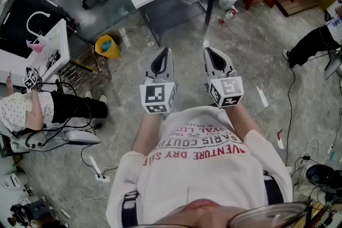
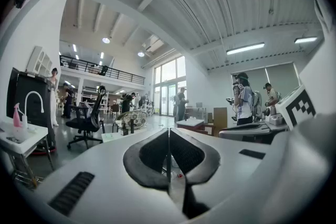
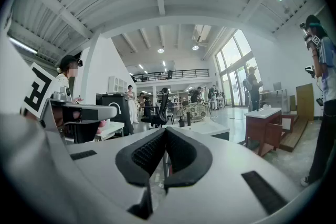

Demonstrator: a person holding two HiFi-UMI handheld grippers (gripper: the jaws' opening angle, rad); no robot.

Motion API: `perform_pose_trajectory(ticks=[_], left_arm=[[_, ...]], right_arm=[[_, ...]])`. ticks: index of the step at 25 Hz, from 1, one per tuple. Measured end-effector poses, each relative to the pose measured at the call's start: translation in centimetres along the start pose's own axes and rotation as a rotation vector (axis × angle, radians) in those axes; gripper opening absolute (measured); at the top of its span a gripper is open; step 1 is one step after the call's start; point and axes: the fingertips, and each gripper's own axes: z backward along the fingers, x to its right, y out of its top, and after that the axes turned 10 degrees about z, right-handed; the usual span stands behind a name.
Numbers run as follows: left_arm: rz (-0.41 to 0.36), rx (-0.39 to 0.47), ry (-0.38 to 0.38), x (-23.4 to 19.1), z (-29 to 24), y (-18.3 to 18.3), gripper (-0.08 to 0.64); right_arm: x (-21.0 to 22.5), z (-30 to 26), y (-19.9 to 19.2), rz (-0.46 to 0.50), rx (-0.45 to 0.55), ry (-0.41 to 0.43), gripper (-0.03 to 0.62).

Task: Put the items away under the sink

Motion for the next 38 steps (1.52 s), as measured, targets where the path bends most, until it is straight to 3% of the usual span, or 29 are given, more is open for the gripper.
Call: perform_pose_trajectory(ticks=[10,17,22,30,38], left_arm=[[0.006,-0.011,-0.006,-0.5,-0.5,-0.4,0.028],[0.038,-0.033,0.021,-1.7,-0.2,-1.1,0.026],[0.07,-0.052,0.066,-2.4,-1.6,-2.7,0.028],[0.059,-0.071,0.151,-5.1,-8.0,-3.0,0.028],[0.06,-0.055,0.225,-5.5,-19.1,-1.6,0.028]], right_arm=[[-0.2,-0.5,-0.4,0.018,-0.014,0.005,0.026],[1.0,-0.7,-1.6,-0.053,-0.062,-0.052,0.026],[2.0,-2.0,-3.4,-0.051,-0.091,-0.011,0.026],[6.0,-9.6,-4.7,-0.092,-0.092,0.052,0.026],[14.1,-18.4,-4.1,-0.111,-0.083,0.152,0.026]])
